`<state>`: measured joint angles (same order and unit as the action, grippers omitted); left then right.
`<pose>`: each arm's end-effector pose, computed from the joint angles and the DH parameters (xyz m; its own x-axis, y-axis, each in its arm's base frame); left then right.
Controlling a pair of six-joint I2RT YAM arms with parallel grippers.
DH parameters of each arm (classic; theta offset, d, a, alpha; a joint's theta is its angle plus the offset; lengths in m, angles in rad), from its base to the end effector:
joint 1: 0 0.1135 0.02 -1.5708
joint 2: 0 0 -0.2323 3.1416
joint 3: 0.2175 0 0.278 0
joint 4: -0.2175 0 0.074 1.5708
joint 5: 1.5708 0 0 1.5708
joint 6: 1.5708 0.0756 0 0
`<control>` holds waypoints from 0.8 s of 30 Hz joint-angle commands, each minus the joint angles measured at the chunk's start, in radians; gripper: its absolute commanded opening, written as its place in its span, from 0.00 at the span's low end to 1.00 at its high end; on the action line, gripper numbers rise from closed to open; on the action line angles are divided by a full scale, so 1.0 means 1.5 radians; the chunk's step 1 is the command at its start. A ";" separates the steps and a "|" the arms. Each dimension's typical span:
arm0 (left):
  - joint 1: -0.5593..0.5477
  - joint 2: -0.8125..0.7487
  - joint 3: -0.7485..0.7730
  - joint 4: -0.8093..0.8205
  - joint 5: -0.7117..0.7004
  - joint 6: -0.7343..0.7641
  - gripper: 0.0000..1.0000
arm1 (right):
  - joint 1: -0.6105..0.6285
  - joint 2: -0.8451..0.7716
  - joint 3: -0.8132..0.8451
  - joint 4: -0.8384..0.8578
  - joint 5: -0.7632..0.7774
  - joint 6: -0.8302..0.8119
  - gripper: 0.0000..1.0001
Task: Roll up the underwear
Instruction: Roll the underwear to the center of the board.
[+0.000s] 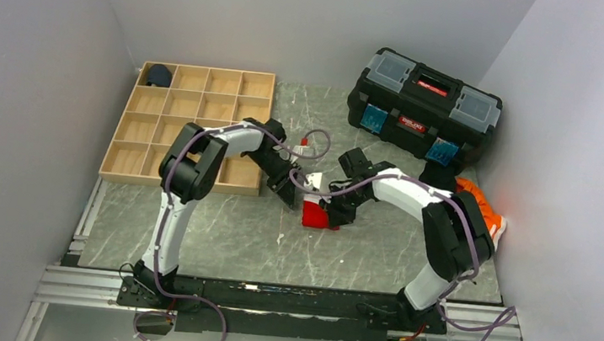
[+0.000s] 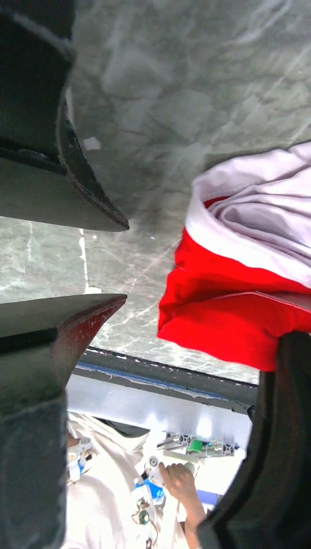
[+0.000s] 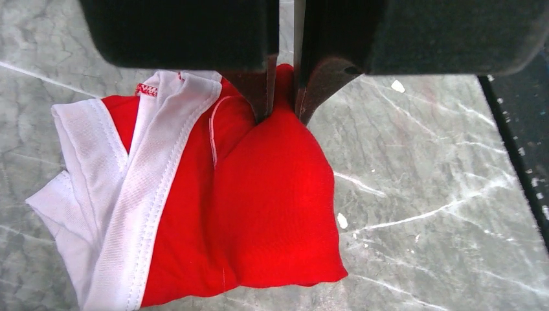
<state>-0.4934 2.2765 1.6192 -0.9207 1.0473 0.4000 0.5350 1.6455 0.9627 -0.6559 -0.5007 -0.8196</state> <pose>0.3401 -0.2573 0.0602 -0.7211 0.6088 -0.3306 0.5560 0.2238 -0.8005 0.2551 0.1934 0.0839 -0.1751 -0.8491 -0.4984 -0.9820 0.1140 0.1507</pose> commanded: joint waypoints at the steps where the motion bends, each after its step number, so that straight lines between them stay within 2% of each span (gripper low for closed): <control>1: 0.010 -0.095 -0.055 0.095 -0.017 -0.029 0.45 | -0.032 0.055 0.026 -0.144 -0.055 -0.033 0.00; 12: 0.028 -0.260 -0.251 0.261 -0.073 -0.050 0.45 | -0.075 0.203 0.168 -0.300 -0.132 -0.105 0.00; 20: 0.030 -0.381 -0.396 0.375 -0.167 -0.059 0.48 | -0.082 0.308 0.284 -0.382 -0.173 -0.155 0.00; 24: 0.031 -0.427 -0.430 0.411 -0.198 -0.064 0.48 | -0.082 0.360 0.343 -0.423 -0.189 -0.148 0.00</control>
<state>-0.4484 1.7157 1.0122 -0.4164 0.8204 0.3107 0.4042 2.0949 1.4250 -1.1992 -0.7609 -0.9848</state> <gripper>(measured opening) 0.474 0.075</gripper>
